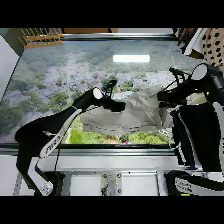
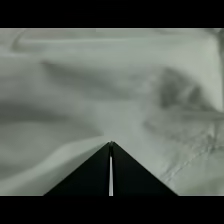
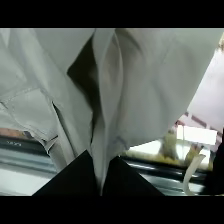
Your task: Fold the clothes and pants, and hang the long-sleeved shirts on hangers.
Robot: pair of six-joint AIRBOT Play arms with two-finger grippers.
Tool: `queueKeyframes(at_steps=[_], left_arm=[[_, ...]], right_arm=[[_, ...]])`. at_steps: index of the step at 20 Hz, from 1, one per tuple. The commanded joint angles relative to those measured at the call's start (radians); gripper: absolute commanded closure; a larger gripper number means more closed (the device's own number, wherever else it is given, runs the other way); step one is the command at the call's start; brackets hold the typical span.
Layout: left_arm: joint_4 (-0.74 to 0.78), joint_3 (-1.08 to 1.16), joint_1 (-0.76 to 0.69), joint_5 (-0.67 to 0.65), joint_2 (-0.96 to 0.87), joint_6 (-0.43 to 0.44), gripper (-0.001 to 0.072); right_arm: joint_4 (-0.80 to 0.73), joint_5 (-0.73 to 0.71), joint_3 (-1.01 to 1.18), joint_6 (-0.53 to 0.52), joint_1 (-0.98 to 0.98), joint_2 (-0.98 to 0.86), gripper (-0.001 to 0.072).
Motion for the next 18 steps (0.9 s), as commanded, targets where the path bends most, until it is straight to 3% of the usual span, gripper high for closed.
queueKeyframes(at_steps=[1, 9, 18], left_arm=[[-0.004, 0.147, -0.074, -0.025, -0.127, -0.044, 0.0693], [-0.003, 0.265, -0.132, -0.050, -0.216, -0.059, 0.0693], [-0.005, 0.266, -0.123, -0.061, -0.212, -0.067, 0.0693]], right_arm=[[-0.012, 0.101, 0.090, 0.018, 0.003, 0.000, 0.0708], [-0.011, 0.104, 0.198, 0.021, 0.103, -0.007, 0.0708], [-0.011, -0.029, 0.206, 0.017, 0.274, -0.030, 0.0708]])
